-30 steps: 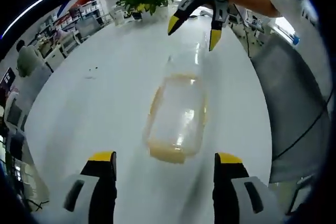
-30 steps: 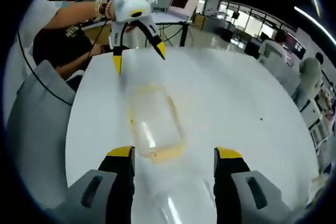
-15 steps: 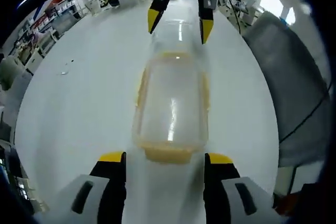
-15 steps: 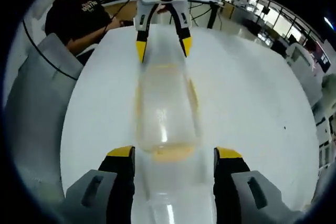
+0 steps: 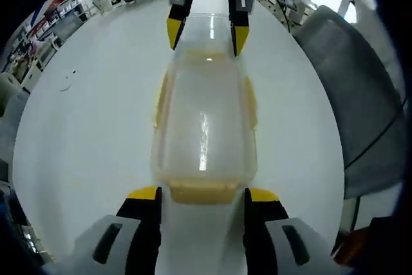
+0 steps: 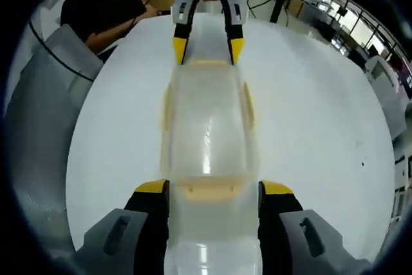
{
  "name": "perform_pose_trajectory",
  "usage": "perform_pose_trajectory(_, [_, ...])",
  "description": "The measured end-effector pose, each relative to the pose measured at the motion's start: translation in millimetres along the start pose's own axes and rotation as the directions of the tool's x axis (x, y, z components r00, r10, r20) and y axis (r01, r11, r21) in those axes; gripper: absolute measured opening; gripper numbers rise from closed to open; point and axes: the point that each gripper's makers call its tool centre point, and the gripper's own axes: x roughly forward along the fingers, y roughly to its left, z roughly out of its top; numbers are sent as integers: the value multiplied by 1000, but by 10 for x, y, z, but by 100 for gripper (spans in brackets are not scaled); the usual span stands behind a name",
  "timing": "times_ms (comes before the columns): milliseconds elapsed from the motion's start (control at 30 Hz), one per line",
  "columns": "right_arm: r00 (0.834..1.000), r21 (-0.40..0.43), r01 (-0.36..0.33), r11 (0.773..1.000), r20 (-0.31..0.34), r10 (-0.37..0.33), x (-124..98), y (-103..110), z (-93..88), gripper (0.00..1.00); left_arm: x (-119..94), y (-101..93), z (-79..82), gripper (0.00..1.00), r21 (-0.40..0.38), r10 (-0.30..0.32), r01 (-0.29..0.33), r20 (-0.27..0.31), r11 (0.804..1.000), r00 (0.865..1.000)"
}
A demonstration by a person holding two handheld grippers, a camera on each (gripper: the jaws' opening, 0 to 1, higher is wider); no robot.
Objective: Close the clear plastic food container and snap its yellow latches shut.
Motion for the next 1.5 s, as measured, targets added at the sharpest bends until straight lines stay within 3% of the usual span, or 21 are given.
perform_pose_trajectory(200, [1000, 2, -26, 1000, -4, 26, 28, 2, 10, 52, 67, -13, -14, 40, -2, -18, 18, -4, 1000, 1000])
perform_pose_trajectory(533, [996, -14, -55, 998, -64, 54, 30, 42, -62, 39, 72, -3, -8, 39, 4, -14, 14, -1, 1000, 1000])
perform_pose_trajectory(1367, [988, -22, -77, 997, -133, 74, 92, 11, -108, 36, 34, -15, 1, 33, -15, -8, 8, -15, 1000, 1000])
perform_pose_trajectory(1500, [990, -17, -77, 997, -123, 74, 92, 16, -108, 36, 22, -5, -10, 32, -29, -11, 11, 11, 1000, 1000])
